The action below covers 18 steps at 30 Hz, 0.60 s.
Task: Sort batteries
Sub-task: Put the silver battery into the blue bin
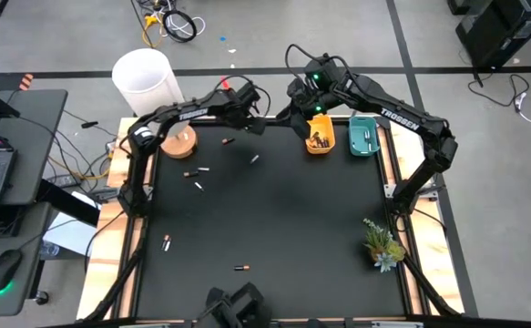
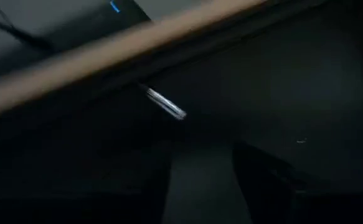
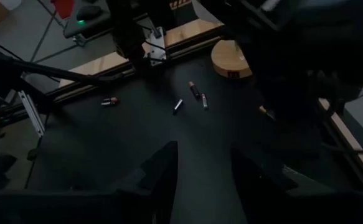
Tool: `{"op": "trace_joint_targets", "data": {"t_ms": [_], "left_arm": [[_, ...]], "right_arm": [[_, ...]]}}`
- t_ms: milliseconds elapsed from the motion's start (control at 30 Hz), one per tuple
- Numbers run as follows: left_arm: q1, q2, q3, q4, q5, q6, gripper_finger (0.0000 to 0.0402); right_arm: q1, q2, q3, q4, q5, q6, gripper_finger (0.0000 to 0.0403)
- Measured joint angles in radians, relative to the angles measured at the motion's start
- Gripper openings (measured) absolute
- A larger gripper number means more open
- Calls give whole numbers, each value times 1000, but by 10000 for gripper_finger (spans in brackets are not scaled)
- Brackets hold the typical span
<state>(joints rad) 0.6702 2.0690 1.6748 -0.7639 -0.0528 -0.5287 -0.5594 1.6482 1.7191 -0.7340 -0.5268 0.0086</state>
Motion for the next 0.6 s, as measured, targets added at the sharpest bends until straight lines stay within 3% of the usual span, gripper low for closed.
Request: {"op": "trace_joint_targets", "data": {"t_ms": [200,600], "left_arm": [[16,57,14,-28,28,-112,242],[25,99,16,24,8,-181,228]], "right_arm": [[-1,0,0,23,0,8,155],[-12,0,0,71,0,14,155]]}}
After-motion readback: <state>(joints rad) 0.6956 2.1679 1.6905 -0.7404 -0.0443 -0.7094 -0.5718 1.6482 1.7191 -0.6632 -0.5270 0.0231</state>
